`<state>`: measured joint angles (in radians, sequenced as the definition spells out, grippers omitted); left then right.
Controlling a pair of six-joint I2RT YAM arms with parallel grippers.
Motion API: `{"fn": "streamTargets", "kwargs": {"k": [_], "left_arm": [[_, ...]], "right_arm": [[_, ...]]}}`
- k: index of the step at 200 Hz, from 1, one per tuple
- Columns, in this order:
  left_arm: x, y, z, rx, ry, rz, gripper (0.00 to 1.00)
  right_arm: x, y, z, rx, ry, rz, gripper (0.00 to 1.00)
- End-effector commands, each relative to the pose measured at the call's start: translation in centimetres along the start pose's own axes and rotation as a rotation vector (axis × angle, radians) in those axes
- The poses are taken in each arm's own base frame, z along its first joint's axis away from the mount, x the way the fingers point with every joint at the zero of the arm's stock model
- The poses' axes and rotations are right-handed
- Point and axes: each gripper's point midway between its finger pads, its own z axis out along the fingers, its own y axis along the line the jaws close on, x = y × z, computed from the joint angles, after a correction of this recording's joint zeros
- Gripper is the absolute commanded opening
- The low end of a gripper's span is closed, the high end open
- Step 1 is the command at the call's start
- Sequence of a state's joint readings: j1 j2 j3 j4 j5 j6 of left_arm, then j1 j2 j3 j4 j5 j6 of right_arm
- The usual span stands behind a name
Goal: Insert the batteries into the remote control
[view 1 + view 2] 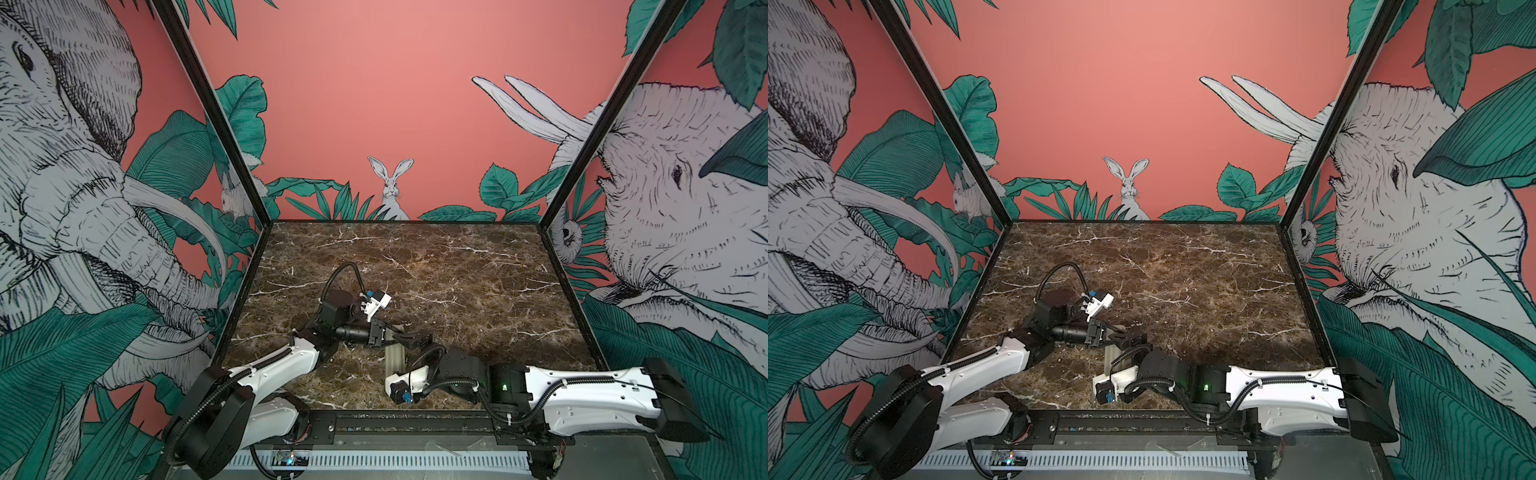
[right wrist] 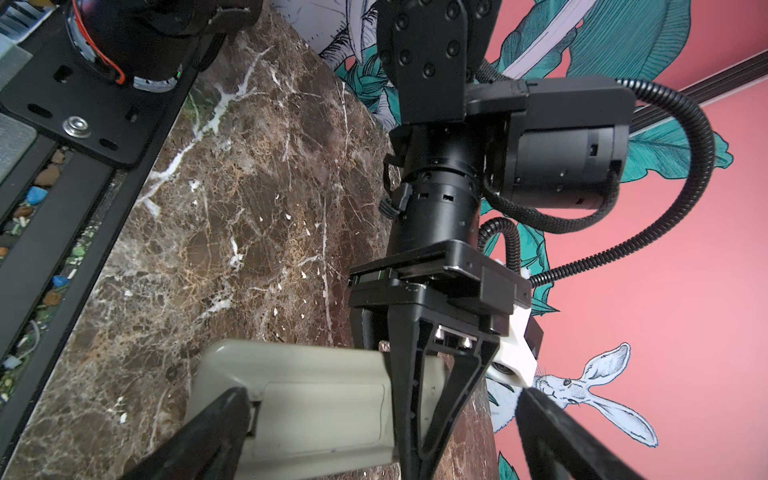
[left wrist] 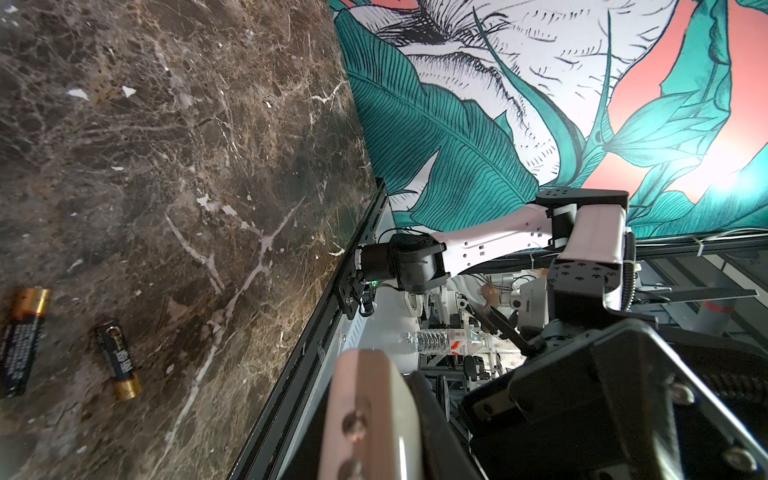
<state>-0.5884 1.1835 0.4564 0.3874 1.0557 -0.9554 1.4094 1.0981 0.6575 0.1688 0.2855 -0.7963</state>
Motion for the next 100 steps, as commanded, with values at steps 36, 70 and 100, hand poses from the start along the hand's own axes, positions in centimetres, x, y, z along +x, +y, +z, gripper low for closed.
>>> {"fn": "streamTargets", "kwargs": {"k": [36,70,100], "left_arm": [[1.6,-1.7,0.0,0.068,0.078,-0.001,0.00],[1.6,-1.7,0.0,0.067,0.079,-0.005,0.00],[1.6,-1.6,0.0,0.065,0.079,-0.005,0.00]], "right_arm": [[0.7,-3.6,-0.6,0.177,0.046,0.002,0.99],[0.6,-3.9,-0.9,0.201,0.041,0.003,0.99],[0.4,-4.6,-1.4,0.244,0.033,0.007,0.99]]}}
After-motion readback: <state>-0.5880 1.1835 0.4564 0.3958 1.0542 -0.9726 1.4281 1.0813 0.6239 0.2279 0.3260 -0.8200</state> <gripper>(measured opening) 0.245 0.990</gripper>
